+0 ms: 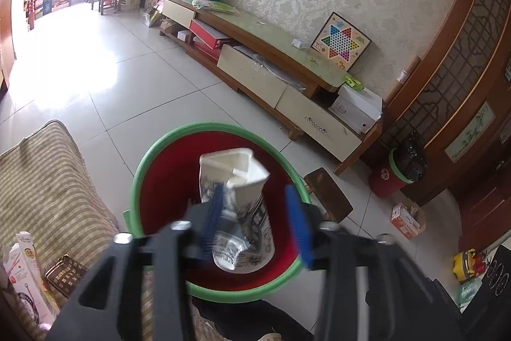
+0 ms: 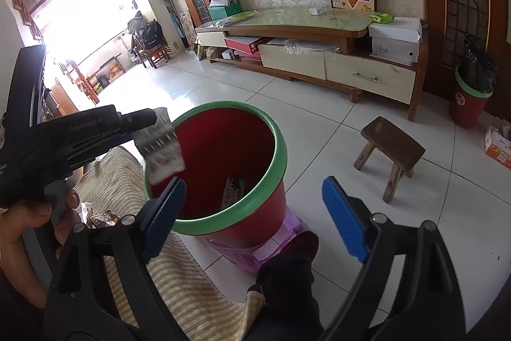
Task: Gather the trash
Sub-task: 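Move both open tools back over the table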
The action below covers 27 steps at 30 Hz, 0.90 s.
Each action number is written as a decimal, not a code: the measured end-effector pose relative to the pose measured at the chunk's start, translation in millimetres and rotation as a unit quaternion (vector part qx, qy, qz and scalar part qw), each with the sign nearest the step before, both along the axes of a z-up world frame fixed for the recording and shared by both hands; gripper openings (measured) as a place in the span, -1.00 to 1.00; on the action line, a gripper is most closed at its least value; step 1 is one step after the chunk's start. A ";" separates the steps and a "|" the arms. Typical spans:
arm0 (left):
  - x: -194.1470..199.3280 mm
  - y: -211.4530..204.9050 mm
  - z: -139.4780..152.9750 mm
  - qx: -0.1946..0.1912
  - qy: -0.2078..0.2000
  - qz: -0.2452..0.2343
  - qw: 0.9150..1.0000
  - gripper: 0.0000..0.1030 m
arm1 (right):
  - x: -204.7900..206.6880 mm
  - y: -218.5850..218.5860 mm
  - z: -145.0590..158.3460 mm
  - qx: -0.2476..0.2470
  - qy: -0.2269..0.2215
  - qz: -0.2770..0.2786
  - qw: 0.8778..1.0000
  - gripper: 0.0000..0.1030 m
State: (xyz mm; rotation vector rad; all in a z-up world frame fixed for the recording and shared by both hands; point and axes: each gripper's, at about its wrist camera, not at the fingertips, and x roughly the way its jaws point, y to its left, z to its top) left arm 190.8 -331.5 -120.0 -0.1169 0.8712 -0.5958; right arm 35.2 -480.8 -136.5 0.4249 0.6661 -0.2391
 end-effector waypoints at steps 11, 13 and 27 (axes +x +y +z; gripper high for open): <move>-44.0 85.7 11.0 -0.045 0.009 0.067 0.997 0.21 | -2.0 27.0 13.5 -0.020 -0.001 0.031 0.999 0.69; -60.5 110.5 8.3 -0.046 0.012 0.087 0.995 0.21 | -0.8 38.6 14.9 -0.026 0.002 0.047 0.999 0.70; -164.1 260.2 4.1 -0.002 0.011 0.175 0.985 0.21 | -1.8 136.2 25.3 -0.050 0.020 0.173 0.984 0.74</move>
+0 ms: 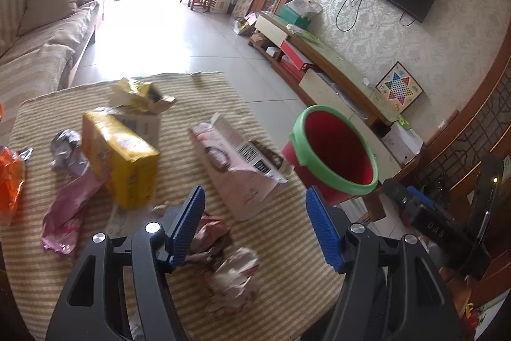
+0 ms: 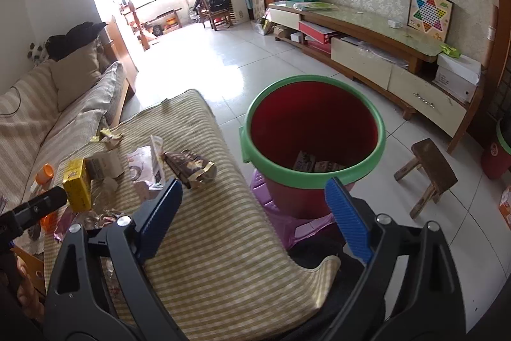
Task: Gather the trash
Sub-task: 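Move both open tools back over the table, then grasp the blue-white wrapper with the left tool while the right tool grasps crumpled paper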
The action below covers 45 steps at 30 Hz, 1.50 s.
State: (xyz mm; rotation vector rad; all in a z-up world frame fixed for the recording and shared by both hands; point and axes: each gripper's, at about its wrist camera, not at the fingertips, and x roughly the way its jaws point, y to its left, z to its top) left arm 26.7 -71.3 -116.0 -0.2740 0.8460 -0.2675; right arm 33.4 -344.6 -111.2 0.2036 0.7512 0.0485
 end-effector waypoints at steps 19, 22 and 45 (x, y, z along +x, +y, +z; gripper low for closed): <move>-71.8 48.3 -118.0 0.039 0.158 0.044 0.986 0.18 | -25.8 91.0 -36.1 -0.002 0.087 0.135 0.987 0.76; -72.7 51.7 -121.9 0.043 0.152 0.056 0.986 -0.04 | -25.6 92.6 -40.7 0.001 0.097 0.138 0.986 0.76; -79.6 98.3 -93.9 0.013 0.112 0.113 0.987 -0.67 | -5.8 154.3 -84.1 0.068 0.169 0.191 0.965 0.65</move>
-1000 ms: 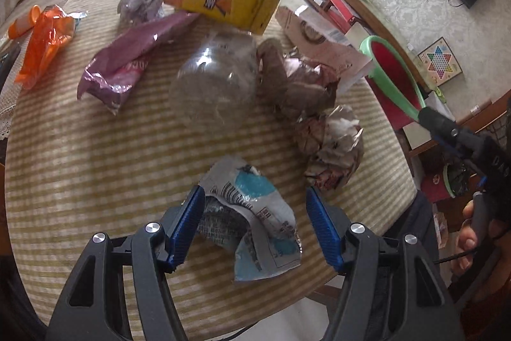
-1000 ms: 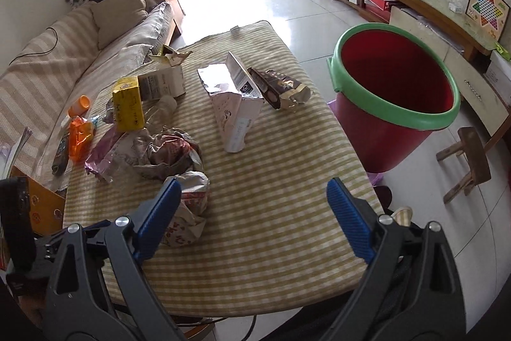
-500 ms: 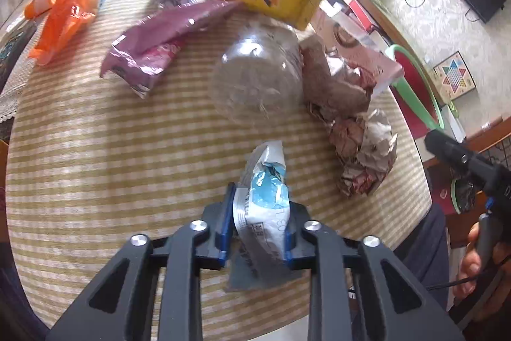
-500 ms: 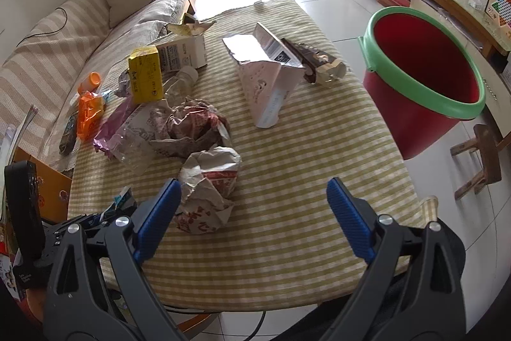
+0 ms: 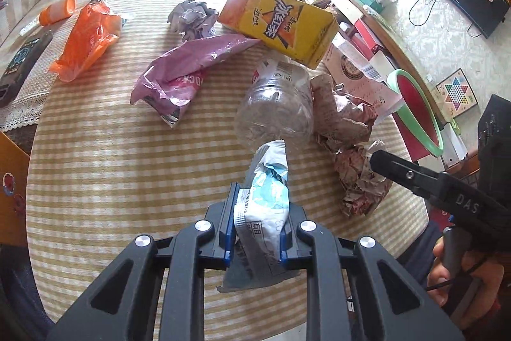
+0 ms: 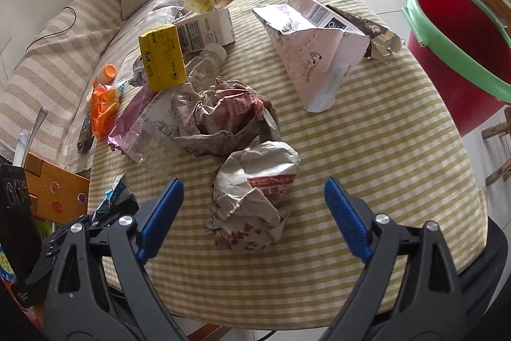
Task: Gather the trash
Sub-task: 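Grasp the blue-white wrapper with the left tool while the right tool grasps crumpled paper, then carry the wrapper and crumpled paper to the red bucket and release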
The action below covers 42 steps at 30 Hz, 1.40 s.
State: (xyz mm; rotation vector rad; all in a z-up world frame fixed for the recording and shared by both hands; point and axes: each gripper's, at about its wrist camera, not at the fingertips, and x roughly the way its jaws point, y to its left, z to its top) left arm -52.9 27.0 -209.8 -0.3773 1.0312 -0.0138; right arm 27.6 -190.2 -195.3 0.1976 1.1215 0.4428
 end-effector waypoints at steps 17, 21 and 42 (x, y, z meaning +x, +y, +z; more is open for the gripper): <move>3.7 0.3 -11.2 -0.020 0.026 0.000 0.999 -0.66 | -1.3 6.3 -14.3 0.007 0.022 0.017 1.000 -0.14; 5.2 1.8 -16.5 -0.038 0.042 0.003 0.998 -0.66 | -1.3 9.1 -13.8 0.006 0.021 0.021 1.000 -0.14; 6.0 5.8 -18.1 -0.048 0.046 0.012 0.998 -0.66 | -6.8 4.4 2.8 0.010 -0.005 0.024 1.000 -0.18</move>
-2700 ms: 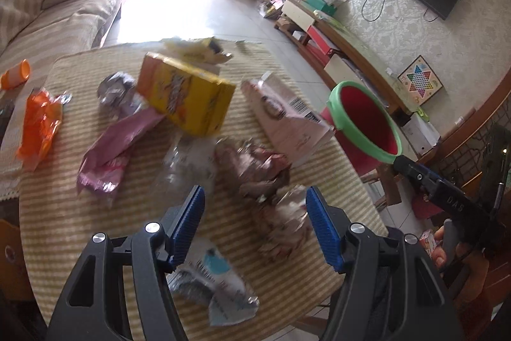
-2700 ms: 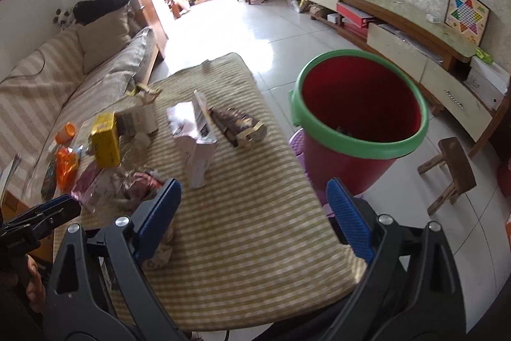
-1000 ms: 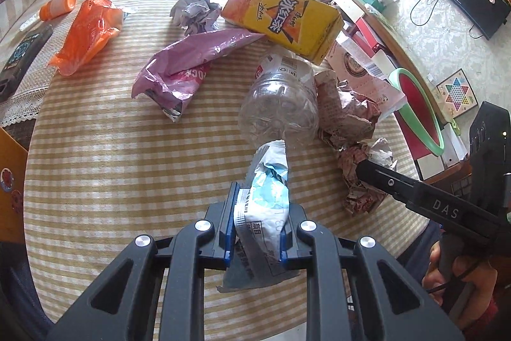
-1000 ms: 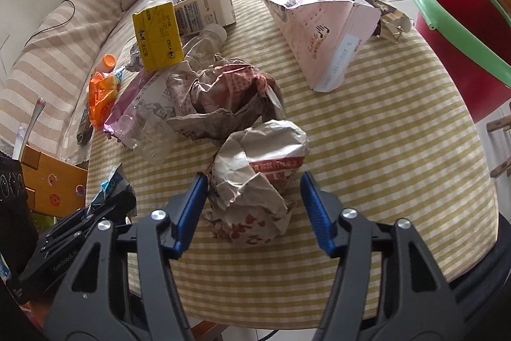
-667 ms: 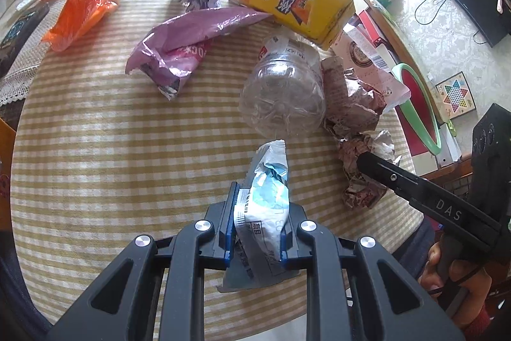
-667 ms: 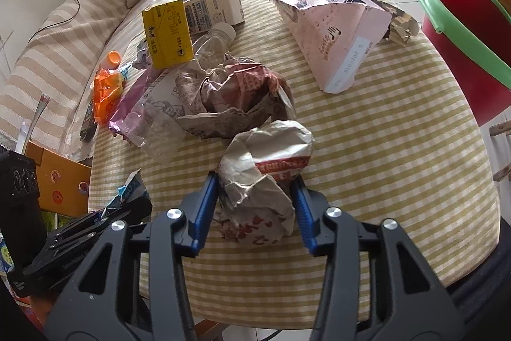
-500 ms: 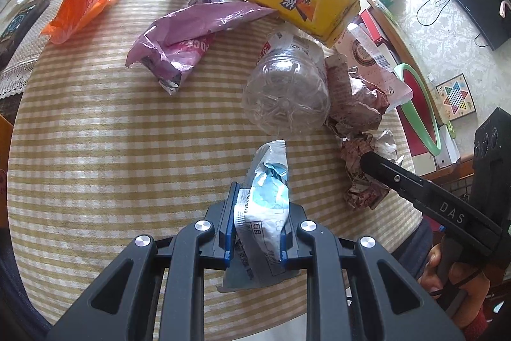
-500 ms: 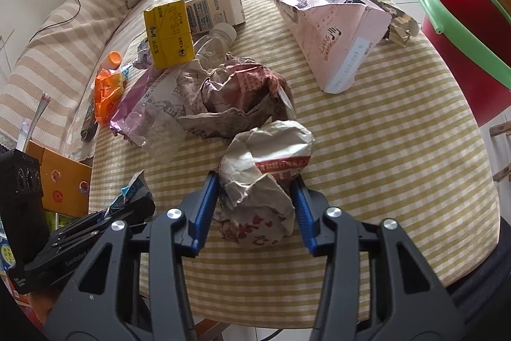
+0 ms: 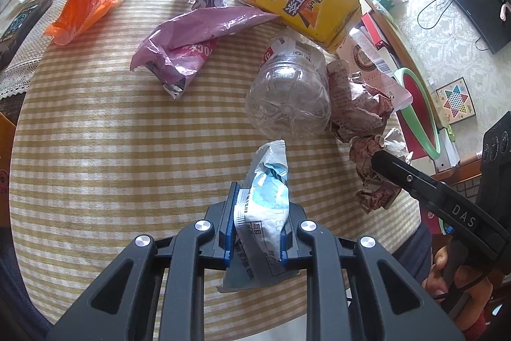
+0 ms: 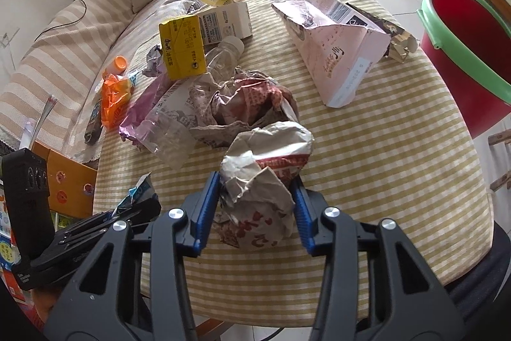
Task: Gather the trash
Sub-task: 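Carry the wrapper and crumpled paper to the red bucket and release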
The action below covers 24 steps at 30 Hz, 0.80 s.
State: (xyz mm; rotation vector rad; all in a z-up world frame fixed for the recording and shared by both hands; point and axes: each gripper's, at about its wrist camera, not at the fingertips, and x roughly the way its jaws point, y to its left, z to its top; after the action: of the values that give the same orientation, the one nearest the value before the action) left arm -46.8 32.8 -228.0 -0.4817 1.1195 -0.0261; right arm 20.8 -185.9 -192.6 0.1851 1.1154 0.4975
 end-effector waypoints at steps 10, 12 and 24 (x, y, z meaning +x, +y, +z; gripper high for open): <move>-0.7 1.9 2.6 0.002 -0.003 0.002 1.000 -0.66 | -2.9 -3.5 3.2 0.001 -0.003 -0.005 1.000 -0.18; -0.8 2.2 4.4 0.003 -0.005 0.002 1.000 -0.66 | -3.6 -4.6 4.9 0.003 -0.006 -0.006 1.000 -0.18; 3.5 -10.2 25.7 0.016 -0.036 -0.022 0.999 -0.66 | -5.0 -20.4 31.6 -0.006 -0.047 -0.022 0.999 -0.19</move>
State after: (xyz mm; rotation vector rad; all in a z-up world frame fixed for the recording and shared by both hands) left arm -43.3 22.5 -202.2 -0.4247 1.0576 -0.0638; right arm 15.7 -206.3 -160.9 0.1740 1.0205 0.4557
